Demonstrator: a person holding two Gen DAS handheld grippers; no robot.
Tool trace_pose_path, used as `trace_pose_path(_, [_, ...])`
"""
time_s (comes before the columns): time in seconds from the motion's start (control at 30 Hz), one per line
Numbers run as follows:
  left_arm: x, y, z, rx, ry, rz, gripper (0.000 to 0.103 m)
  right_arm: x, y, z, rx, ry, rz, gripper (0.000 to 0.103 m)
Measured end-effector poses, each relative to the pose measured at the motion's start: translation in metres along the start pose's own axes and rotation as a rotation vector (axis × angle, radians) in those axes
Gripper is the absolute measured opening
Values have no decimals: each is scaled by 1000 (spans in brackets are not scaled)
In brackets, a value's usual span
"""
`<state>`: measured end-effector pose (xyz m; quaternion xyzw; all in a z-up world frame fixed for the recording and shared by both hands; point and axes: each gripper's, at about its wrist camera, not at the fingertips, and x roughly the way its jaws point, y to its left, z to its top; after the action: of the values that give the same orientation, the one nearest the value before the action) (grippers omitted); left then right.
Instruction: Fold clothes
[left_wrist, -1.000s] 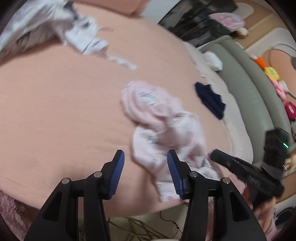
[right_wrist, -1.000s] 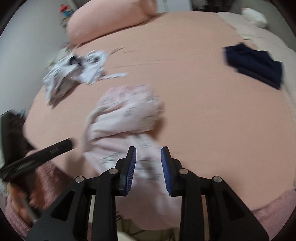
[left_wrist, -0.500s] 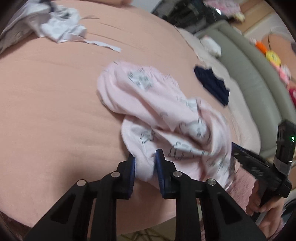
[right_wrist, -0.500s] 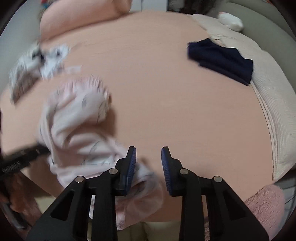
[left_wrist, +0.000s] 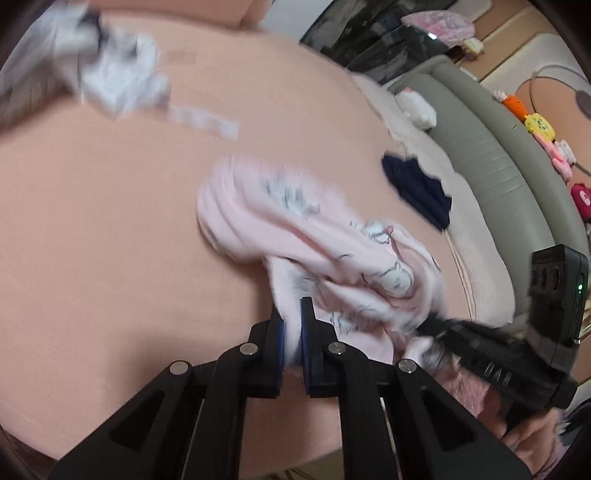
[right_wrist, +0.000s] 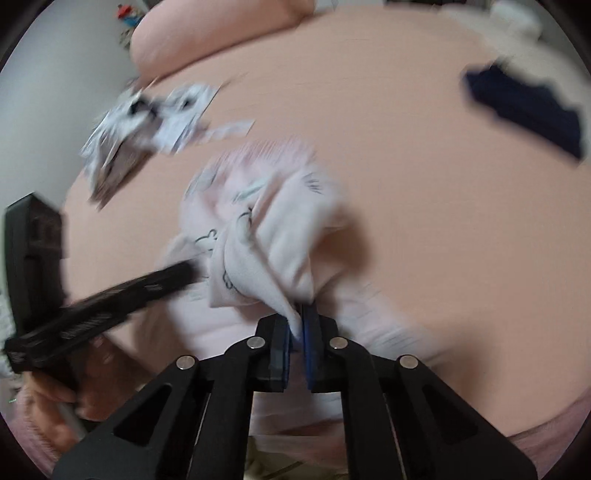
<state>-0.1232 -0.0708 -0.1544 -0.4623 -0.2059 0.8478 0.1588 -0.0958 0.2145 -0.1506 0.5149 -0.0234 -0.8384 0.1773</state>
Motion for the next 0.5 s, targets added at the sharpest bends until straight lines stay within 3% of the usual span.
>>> trace_pose_path(0.2, [-97, -32, 54, 106, -236, -26, 7, -88, -19, 68, 16, -273, -50, 2])
trace_pose_path(0.27, [-115, -36, 58, 112, -253, -32, 7, -115, -24, 77, 27, -335, -31, 2])
trace_pose_path(0.4, [-107, -7, 25, 56, -125, -8, 7, -109, -32, 60, 27, -288, -90, 2])
trace_pose_path(0.5, [-68, 28, -10, -54, 35, 33, 8, -59, -46, 35, 75, -124, -133, 3])
